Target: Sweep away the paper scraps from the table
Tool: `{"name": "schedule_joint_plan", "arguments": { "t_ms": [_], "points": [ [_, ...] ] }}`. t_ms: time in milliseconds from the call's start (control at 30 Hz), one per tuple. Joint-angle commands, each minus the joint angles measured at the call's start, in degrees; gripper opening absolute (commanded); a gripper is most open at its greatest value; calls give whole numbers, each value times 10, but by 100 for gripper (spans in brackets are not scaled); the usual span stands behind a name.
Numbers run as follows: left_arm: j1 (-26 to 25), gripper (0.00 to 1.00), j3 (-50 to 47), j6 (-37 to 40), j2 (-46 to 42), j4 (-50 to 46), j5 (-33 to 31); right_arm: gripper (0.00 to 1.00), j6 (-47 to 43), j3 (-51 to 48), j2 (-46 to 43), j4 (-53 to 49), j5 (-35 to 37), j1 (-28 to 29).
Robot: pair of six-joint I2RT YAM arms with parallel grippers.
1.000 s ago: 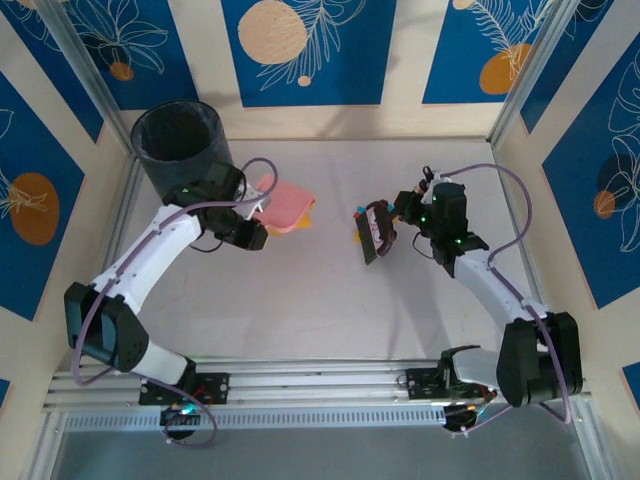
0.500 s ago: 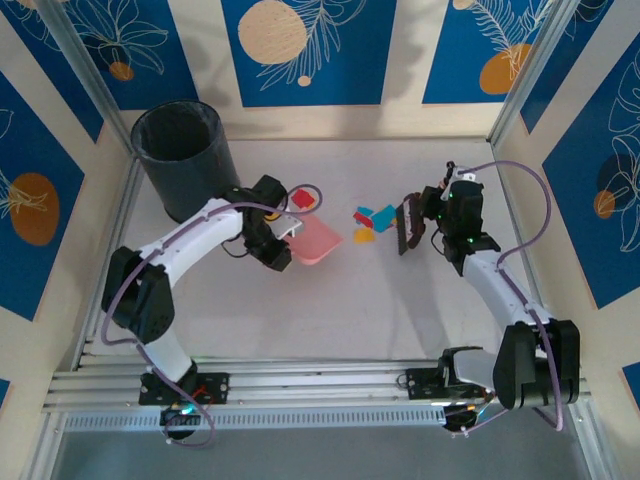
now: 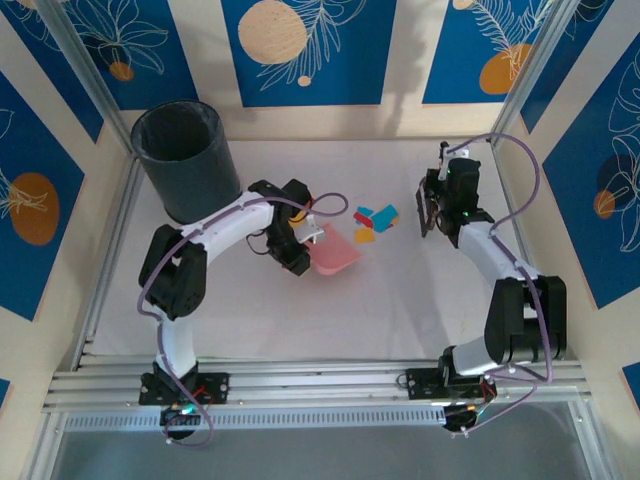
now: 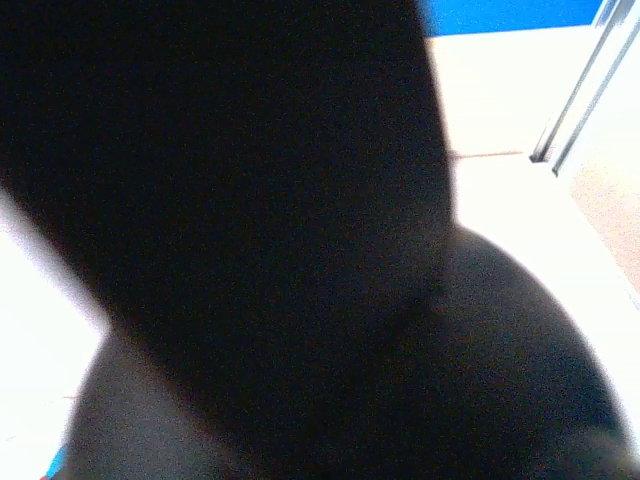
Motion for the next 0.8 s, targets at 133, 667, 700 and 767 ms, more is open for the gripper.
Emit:
{"name": "schedule_joint_plan", "arguments": {
  "t_ms": [133,667,700,767],
  "points": [
    [-6,0,48,14,45,-38,4,0,-88,83,70,14,38,28],
    [-21,0,83,3,98,-62,-51,0,-126,113,139,-6,-6,90],
    [-21,0,86,-1,101,-62,-55,0,-128,112,141,-8,-10,94],
    [-21,0,92,-9,108,-62,-58,0,-131,110,144,-13,-18,102]
  ]
}}
